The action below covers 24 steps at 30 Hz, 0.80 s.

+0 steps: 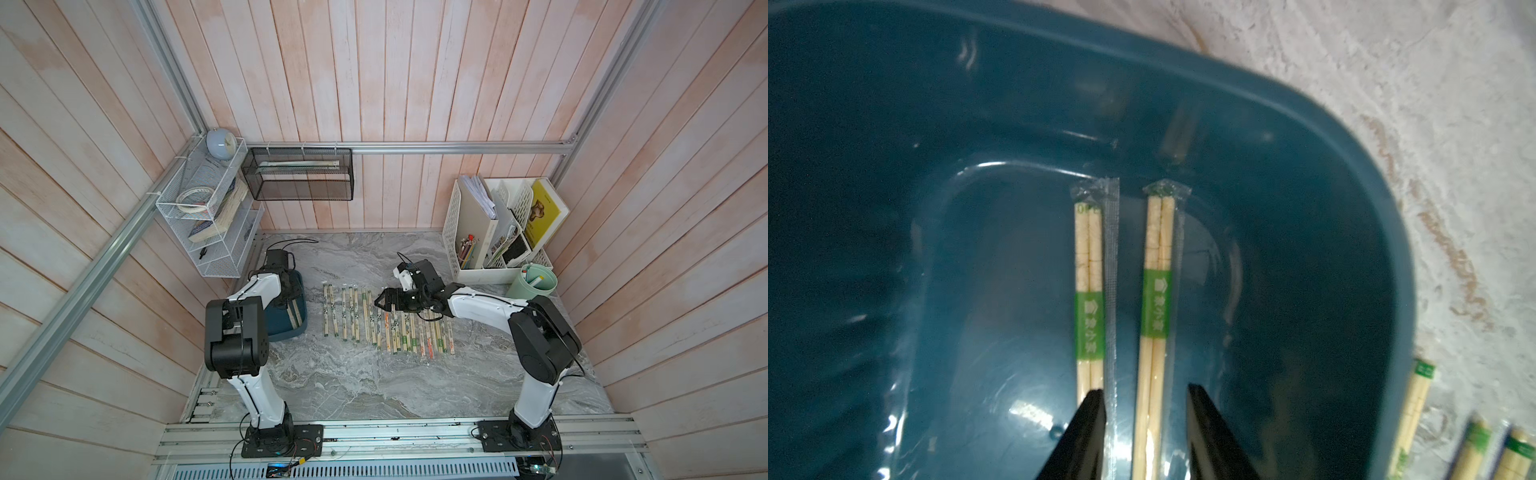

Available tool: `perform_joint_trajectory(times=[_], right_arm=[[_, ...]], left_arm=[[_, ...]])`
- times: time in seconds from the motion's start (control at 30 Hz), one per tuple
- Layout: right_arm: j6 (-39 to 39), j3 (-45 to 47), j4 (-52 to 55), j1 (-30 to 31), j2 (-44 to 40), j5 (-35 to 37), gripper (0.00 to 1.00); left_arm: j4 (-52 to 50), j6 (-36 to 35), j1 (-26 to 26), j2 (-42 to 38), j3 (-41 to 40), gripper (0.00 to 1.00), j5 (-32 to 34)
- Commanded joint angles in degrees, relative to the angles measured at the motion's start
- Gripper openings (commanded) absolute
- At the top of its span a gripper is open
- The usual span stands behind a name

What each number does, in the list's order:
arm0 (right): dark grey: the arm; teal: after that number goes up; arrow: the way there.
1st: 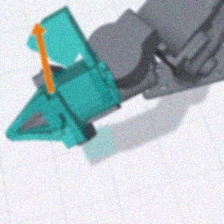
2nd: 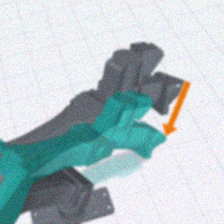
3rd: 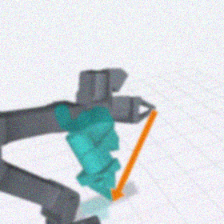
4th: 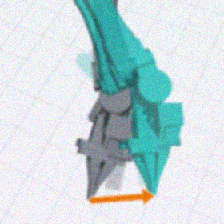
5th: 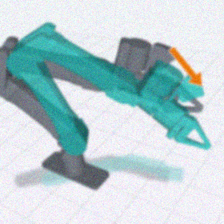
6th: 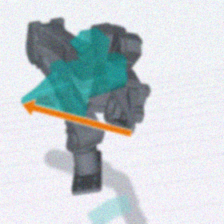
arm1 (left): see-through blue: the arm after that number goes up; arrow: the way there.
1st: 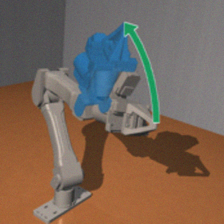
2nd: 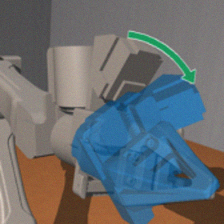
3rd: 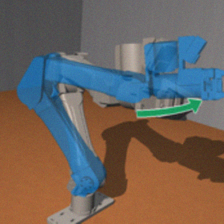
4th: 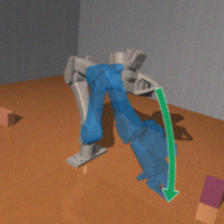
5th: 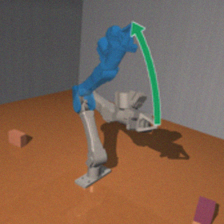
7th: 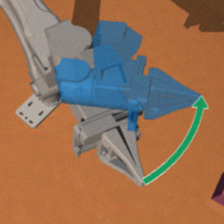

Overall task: Take the paired disposable chopsticks out of the storage box
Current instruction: Pick up the paired disposable chopsticks from the storage box.

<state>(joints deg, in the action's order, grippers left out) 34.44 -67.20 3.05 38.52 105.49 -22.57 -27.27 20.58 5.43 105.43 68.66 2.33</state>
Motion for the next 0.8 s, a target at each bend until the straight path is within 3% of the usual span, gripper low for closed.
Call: perform_joint_trajectory(times=[0.0,0.37,0.57,0.77], right_arm=[[-0.16,-0.05,0.55,-0.27,0.11,0.28,0.97],[-0.33,-1.18,1.26,-0.33,0.85,0.41,0.96],[-0.38,-0.67,1.00,-0.47,0.68,0.50,0.96],[-0.10,0.26,0.39,-0.54,0.07,0.50,0.97]], left_arm=[[3.80,-0.29,-0.67,1.48,-0.69,0.36,-1.30],[0.47,-0.47,-2.66,9.12,-0.11,0.34,5.87],[-1.06,-0.70,-3.76,9.80,-0.05,0.00,7.06],[-1.48,-1.42,-4.20,8.28,0.99,0.00,5.50]])
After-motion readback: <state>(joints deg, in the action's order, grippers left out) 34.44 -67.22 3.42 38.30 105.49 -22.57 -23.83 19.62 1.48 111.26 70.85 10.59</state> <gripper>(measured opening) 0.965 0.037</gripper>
